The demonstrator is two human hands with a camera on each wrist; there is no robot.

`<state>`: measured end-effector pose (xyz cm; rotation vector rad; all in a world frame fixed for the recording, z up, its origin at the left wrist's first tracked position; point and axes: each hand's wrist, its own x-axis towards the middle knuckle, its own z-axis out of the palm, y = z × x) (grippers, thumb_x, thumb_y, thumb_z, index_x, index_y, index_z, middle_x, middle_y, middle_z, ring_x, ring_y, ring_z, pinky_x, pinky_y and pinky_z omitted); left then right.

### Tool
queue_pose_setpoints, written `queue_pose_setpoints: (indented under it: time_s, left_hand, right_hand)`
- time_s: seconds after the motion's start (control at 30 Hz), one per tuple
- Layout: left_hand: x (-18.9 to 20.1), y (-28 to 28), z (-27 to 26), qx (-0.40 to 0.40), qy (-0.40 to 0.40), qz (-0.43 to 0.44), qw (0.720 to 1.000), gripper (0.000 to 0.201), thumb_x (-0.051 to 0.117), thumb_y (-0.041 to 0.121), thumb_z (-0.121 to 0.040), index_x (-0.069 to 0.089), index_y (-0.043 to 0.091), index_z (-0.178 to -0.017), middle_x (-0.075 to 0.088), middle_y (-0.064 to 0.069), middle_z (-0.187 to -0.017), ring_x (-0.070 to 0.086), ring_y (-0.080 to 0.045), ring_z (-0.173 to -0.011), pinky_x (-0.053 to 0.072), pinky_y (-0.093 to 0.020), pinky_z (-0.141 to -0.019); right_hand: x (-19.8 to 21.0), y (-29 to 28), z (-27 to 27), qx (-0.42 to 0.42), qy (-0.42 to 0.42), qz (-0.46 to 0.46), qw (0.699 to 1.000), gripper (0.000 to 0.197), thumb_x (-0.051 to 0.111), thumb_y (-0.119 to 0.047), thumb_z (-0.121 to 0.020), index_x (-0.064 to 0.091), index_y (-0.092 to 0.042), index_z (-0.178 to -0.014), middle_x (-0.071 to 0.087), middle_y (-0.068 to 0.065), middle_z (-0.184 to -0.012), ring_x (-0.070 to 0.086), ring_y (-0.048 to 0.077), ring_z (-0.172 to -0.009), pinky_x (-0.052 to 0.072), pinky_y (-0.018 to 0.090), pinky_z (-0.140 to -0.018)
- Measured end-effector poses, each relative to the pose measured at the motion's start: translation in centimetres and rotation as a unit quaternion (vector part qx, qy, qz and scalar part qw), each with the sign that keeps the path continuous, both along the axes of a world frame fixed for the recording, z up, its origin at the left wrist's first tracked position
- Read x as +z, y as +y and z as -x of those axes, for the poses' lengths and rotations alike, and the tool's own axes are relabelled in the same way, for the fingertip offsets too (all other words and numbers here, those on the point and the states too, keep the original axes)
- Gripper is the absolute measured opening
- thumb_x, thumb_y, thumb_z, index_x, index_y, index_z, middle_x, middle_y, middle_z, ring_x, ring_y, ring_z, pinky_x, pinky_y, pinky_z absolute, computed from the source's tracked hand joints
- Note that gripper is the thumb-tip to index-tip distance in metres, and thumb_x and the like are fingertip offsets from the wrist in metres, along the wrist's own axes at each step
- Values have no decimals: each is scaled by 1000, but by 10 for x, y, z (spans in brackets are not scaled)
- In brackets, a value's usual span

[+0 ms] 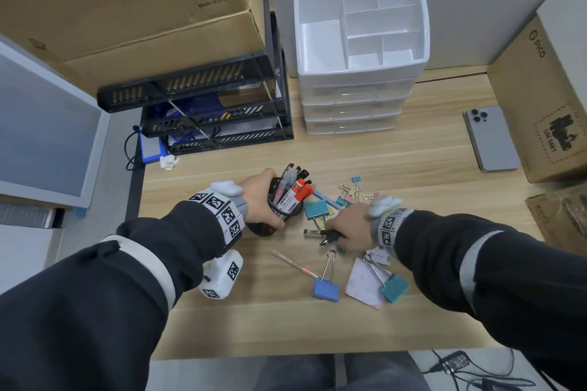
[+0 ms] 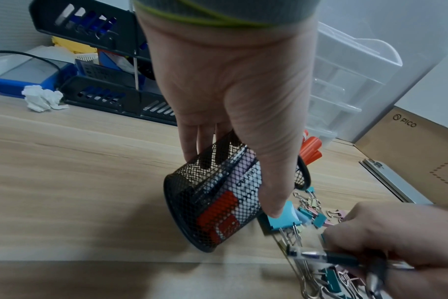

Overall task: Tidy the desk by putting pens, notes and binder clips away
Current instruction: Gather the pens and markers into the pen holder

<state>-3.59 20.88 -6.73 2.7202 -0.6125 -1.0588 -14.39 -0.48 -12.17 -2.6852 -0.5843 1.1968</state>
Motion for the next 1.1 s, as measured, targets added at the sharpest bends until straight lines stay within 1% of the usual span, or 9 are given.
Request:
queue_pose_setpoints:
  time_s: [0.1, 0.2, 0.3, 0.47, 0.63, 0.73, 0.87, 1.0, 1.1]
  left_hand:
    - [3, 5, -2, 11, -2, 3, 1000, 91, 93, 47, -45, 43, 19, -115, 63, 0, -101, 63, -21, -89, 57, -43, -80]
    - [5, 18, -2, 38, -5, 10, 999, 92, 93, 46, -43, 44, 19, -116, 63, 0, -103, 63, -21, -91, 56, -43, -82]
    - [7, 29, 0, 56, -5, 13, 998, 95, 93, 46, -42, 44, 17, -118, 63, -1, -104, 64, -22, -92, 56, -44, -83]
    - [8, 51, 2, 80, 0, 1, 997, 102, 84, 59, -30, 43, 21, -115, 63, 2, -100, 64, -21, -87, 57, -44, -80]
    - [8, 63, 2, 100, 2, 4, 995, 110, 79, 64, -25, 44, 21, -120, 63, 2, -104, 64, -21, -91, 57, -44, -83]
    - [8, 66, 2, 105, -2, 7, 994, 107, 85, 59, -32, 44, 20, -123, 63, 3, -105, 63, -20, -92, 57, -42, -83]
    - [6, 65, -3, 133, -1, 31, 991, 90, 95, 40, -49, 44, 19, -120, 62, 4, -103, 62, -18, -91, 54, -33, -77]
    - [10, 56, -9, 134, -8, 40, 990, 87, 96, 39, -49, 46, 18, -117, 62, 3, -101, 63, -18, -91, 54, -35, -78]
    - [10, 48, -13, 124, -12, 39, 991, 88, 96, 39, -49, 44, 19, -117, 62, 3, -101, 62, -19, -91, 51, -32, -75]
  right_hand:
    - [-4, 25, -3, -7, -14, -29, 999, 18, 48, -28, -92, 57, -15, -101, 59, 1, -81, 59, 25, -74, 46, 32, -65]
    - [-10, 52, -6, -13, 7, -45, 999, 23, 46, -22, -92, 56, -13, -111, 62, 7, -92, 61, 30, -86, 53, 37, -76]
    - [-14, 69, -4, -11, 9, -49, 999, 26, 46, -33, -90, 59, -19, -107, 66, 5, -93, 64, 28, -84, 53, 35, -73]
    - [-18, 95, -4, 22, 8, 12, 1000, 38, 49, -58, -81, 65, -25, -92, 65, -2, -80, 65, 21, -68, 58, 37, -69]
    - [-17, 111, -6, 28, 17, 57, 998, 29, 55, -47, -90, 68, -22, -95, 68, 0, -86, 67, 21, -72, 58, 38, -74]
    - [-11, 111, -4, 9, 11, 46, 999, 21, 52, -35, -92, 66, -21, -95, 66, 0, -86, 66, 19, -74, 59, 35, -72]
    - [-8, 100, -6, -43, -34, -8, 998, 29, 44, -41, -84, 59, -18, -94, 64, 3, -84, 62, 23, -69, 57, 36, -70]
    - [7, 69, -16, -59, -79, -34, 995, 25, 44, -40, -84, 52, -18, -93, 57, -1, -76, 59, 24, -67, 50, 34, -61]
    - [16, 44, -30, -80, -122, -38, 989, 20, 51, -36, -88, 52, -17, -96, 63, 3, -83, 62, 30, -75, 44, 33, -61]
